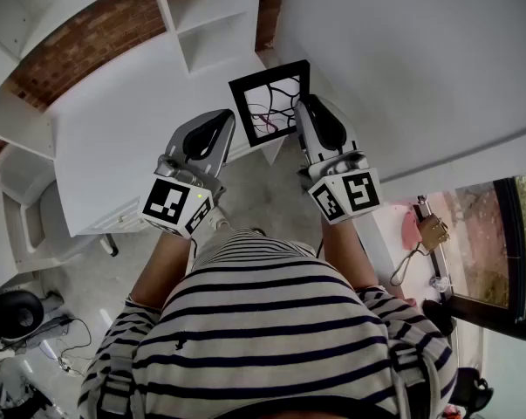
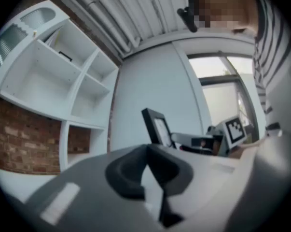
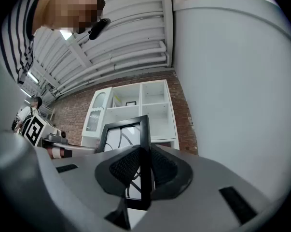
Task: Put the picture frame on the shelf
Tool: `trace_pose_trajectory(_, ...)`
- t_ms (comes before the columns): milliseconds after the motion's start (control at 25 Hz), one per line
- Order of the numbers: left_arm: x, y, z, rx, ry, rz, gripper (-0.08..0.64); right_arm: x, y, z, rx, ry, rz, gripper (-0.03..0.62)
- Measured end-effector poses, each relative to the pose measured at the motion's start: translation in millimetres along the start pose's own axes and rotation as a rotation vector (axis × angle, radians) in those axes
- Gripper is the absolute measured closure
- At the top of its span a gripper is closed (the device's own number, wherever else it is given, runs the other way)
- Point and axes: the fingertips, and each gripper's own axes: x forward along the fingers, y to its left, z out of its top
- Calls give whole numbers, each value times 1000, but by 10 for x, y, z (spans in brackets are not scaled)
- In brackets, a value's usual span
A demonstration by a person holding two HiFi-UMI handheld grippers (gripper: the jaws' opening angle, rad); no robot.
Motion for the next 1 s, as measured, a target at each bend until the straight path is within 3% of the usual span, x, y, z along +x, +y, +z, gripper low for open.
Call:
trace_pose_trajectory(400,43,-127,56,15,-14,-13,544,18,-51,47,-20,-27,-5,529)
trace_pose_trajectory(600,144,-149,93,5,-12,-9,510,60,-159,76,-18,-31,-14,530)
trace_pose_trajectory(800,-61,-198,69,6,-25,-19,477,-12,-4,75,-42,-46,-17,530)
trace_pose_trajectory(1000,171,-252,128,8,-6,-17,475,61,-117,124,-49,-40,-17,529)
